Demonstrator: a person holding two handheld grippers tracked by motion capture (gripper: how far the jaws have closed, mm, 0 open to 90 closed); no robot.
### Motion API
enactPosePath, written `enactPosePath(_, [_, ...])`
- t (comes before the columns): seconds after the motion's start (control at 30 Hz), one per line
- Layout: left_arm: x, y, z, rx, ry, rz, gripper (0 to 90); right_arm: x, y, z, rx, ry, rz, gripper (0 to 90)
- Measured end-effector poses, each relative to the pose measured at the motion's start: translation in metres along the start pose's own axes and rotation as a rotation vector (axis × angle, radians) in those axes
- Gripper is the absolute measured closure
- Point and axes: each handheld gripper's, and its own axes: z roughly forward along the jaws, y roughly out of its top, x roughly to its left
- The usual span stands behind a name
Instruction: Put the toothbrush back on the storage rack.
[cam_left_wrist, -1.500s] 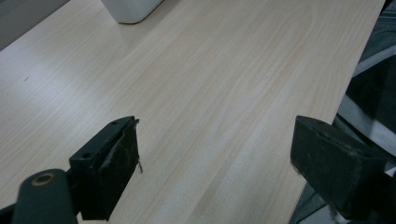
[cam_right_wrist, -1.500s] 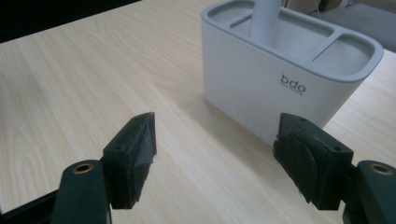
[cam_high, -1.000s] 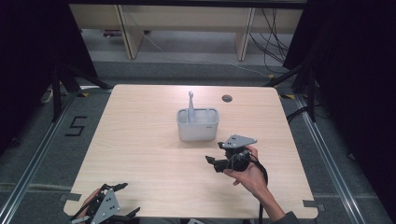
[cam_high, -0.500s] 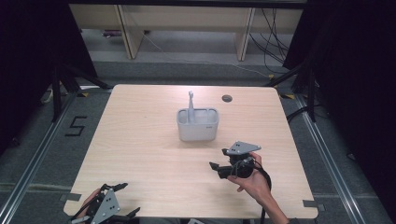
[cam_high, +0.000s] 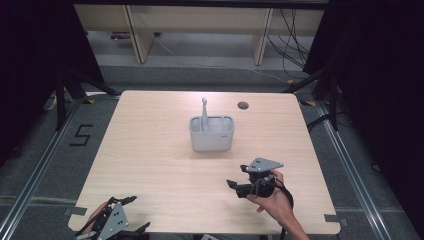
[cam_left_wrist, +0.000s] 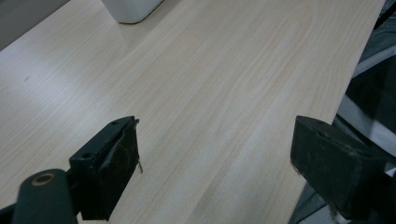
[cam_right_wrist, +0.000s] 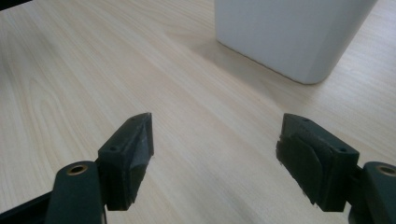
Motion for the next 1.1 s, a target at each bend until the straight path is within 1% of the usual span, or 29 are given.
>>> enactPosePath(0.1, [0.0, 0.0, 0.001, -0.009, -0.001, 0.0, 14.9, 0.0, -0.004, -0.002, 0.009, -0.008, 0.011, 25.7])
enactPosePath(0.13, [0.0, 0.0, 0.001, -0.009, -0.001, -0.001, 14.9, -0.001, -0.006, -0.003, 0.002, -0.012, -0.012, 25.5])
enactPosePath(0.17, [0.0, 0.0, 0.0, -0.009, 0.003, 0.004, 14.9, 0.0, -0.007, -0.004, 0.016, -0.004, 0.013, 25.1])
enactPosePath(0.2, [0.0, 0.0, 0.0, -0.008, 0.003, 0.005, 14.9, -0.002, -0.009, -0.005, 0.011, -0.01, 0.004, 24.7])
enactPosePath(0.23, [0.0, 0.0, 0.0, -0.008, 0.002, 0.005, 14.9, -0.001, -0.01, -0.006, 0.021, -0.006, 0.026, 24.3])
enactPosePath(0.3, [-0.001, 0.0, 0.001, -0.016, 0.0, -0.006, 14.9, -0.002, -0.014, -0.007, 0.015, 0.0, 0.011, 23.7])
enactPosePath(0.33, [-0.001, 0.0, 0.001, -0.013, 0.001, -0.002, 14.9, -0.003, -0.016, -0.009, 0.016, -0.01, 0.011, 22.8])
enactPosePath(0.37, [0.0, 0.0, 0.0, -0.005, 0.004, 0.006, 14.9, -0.002, -0.019, -0.011, 0.019, -0.013, 0.026, 21.1])
enactPosePath(0.4, [0.0, 0.0, 0.001, -0.007, 0.002, 0.004, 14.9, -0.002, -0.019, -0.011, 0.019, -0.013, 0.026, 21.1])
enactPosePath(0.43, [-0.001, 0.0, 0.001, -0.013, 0.0, -0.002, 14.9, -0.002, -0.02, -0.011, 0.018, -0.003, 0.036, 20.6])
enactPosePath(0.47, [0.0, 0.0, 0.001, -0.006, 0.002, 0.005, 14.9, -0.002, -0.021, -0.012, 0.016, -0.002, 0.029, 19.8])
enactPosePath(0.5, [0.0, 0.0, 0.0, -0.005, 0.004, 0.006, 14.9, -0.002, -0.023, -0.014, 0.023, -0.01, 0.041, 18.7])
enactPosePath(0.53, [0.0, 0.0, 0.0, -0.006, 0.004, 0.006, 14.9, 0.0, -0.025, -0.014, 0.023, -0.017, 0.039, 18.3])
enactPosePath(0.57, [-0.001, 0.0, 0.001, -0.013, 0.001, -0.002, 14.9, -0.001, -0.026, -0.015, 0.029, -0.016, 0.028, 18.1])
enactPosePath(0.6, [-0.001, 0.0, 0.001, -0.013, 0.0, 0.0, 14.9, 0.0, -0.028, -0.015, 0.03, -0.007, 0.032, 18.0])
enactPosePath(0.63, [-0.001, 0.0, 0.001, -0.014, 0.0, -0.003, 14.9, 0.001, -0.029, -0.016, 0.036, -0.013, 0.038, 17.6])
enactPosePath(0.7, [-0.001, 0.0, 0.001, -0.013, 0.001, -0.001, 14.9, 0.001, -0.03, -0.017, 0.032, -0.005, 0.029, 17.4])
enactPosePath(0.73, [-0.001, 0.0, 0.001, -0.013, 0.0, 0.0, 14.9, 0.002, -0.031, -0.017, 0.03, -0.021, 0.028, 17.4])
enactPosePath(0.77, [-0.001, 0.0, 0.001, -0.015, 0.0, -0.003, 14.9, 0.002, -0.031, -0.018, 0.038, -0.007, 0.021, 17.3])
enactPosePath(0.8, [-0.001, 0.0, 0.001, -0.014, 0.001, -0.001, 14.9, 0.005, -0.032, -0.019, 0.049, -0.016, 0.041, 17.2])
enactPosePath(0.83, [-0.001, 0.0, 0.001, -0.011, -0.002, -0.005, 14.9, 0.004, -0.033, -0.018, 0.054, -0.009, 0.008, 17.2])
enactPosePath(0.87, [-0.001, 0.0, 0.001, -0.015, 0.0, -0.004, 14.9, 0.005, -0.034, -0.019, 0.055, -0.028, 0.001, 17.2])
enactPosePath(0.9, [-0.001, 0.0, 0.001, -0.014, 0.0, -0.001, 14.9, 0.004, -0.034, -0.02, 0.06, -0.031, -0.018, 17.2])
enactPosePath(0.93, [-0.001, 0.0, 0.001, -0.014, -0.001, 0.0, 14.9, 0.006, -0.035, -0.02, 0.073, -0.023, -0.003, 17.2])
enactPosePath(0.97, [-0.001, 0.0, 0.001, -0.012, -0.001, -0.001, 14.9, 0.006, -0.036, -0.021, 0.075, -0.023, -0.005, 17.3])
enactPosePath(1.03, [-0.001, 0.0, 0.001, -0.012, -0.001, 0.001, 14.9, 0.008, -0.038, -0.023, 0.084, -0.024, 0.018, 17.3])
enactPosePath(1.07, [0.0, 0.0, 0.001, -0.003, 0.001, 0.011, 14.9, 0.006, -0.039, -0.024, 0.076, -0.034, -0.007, 17.3])
enactPosePath(1.1, [-0.001, 0.0, 0.001, -0.012, -0.001, 0.0, 14.9, 0.008, -0.04, -0.025, 0.087, -0.03, 0.027, 17.3])
